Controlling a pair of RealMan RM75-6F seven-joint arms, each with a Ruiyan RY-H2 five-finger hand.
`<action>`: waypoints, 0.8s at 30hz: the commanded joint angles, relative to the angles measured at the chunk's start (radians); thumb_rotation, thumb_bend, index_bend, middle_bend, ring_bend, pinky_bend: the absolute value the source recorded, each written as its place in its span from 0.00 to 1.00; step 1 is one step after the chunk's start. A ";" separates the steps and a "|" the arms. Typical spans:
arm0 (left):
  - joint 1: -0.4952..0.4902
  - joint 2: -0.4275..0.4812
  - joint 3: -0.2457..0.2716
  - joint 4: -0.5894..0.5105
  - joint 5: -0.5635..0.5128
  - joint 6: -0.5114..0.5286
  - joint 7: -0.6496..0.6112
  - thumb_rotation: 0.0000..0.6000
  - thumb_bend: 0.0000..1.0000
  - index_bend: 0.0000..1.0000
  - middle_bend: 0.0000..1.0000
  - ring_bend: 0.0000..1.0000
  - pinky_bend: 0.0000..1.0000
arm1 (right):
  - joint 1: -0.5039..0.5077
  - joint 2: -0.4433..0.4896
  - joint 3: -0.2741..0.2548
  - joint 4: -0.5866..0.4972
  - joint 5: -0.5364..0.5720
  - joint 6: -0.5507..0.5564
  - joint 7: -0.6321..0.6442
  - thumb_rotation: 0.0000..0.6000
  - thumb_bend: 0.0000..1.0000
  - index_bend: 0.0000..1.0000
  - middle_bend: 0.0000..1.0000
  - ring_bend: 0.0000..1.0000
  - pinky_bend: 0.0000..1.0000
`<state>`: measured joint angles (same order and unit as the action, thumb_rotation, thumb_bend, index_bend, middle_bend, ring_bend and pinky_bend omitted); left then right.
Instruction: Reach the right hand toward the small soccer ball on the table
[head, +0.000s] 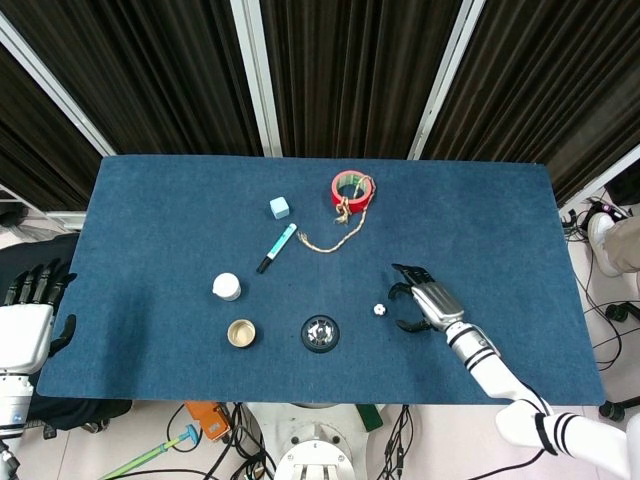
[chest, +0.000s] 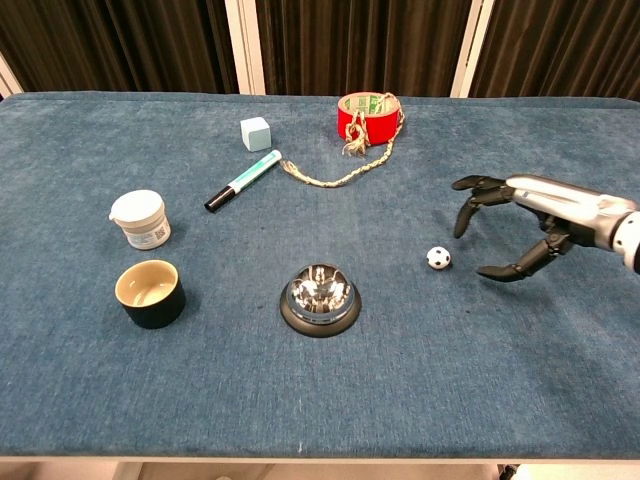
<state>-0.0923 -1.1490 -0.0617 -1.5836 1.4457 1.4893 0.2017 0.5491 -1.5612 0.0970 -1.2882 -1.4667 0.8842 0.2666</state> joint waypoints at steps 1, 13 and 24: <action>-0.001 0.000 0.000 -0.001 -0.002 -0.003 -0.001 1.00 0.41 0.17 0.00 0.01 0.10 | 0.011 -0.008 -0.004 0.005 -0.008 0.002 0.008 1.00 0.39 0.45 0.07 0.09 0.08; 0.000 0.001 0.001 -0.004 -0.004 -0.002 0.003 1.00 0.41 0.17 0.00 0.01 0.09 | 0.042 -0.043 -0.013 0.047 0.007 -0.017 0.036 1.00 0.39 0.46 0.07 0.09 0.08; 0.001 0.002 -0.002 -0.003 -0.011 -0.003 0.000 1.00 0.41 0.17 0.00 0.01 0.09 | 0.080 -0.088 -0.025 0.100 -0.017 -0.027 0.094 1.00 0.39 0.51 0.07 0.10 0.08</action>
<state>-0.0917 -1.1468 -0.0633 -1.5871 1.4348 1.4862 0.2015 0.6270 -1.6475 0.0731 -1.1902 -1.4825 0.8573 0.3587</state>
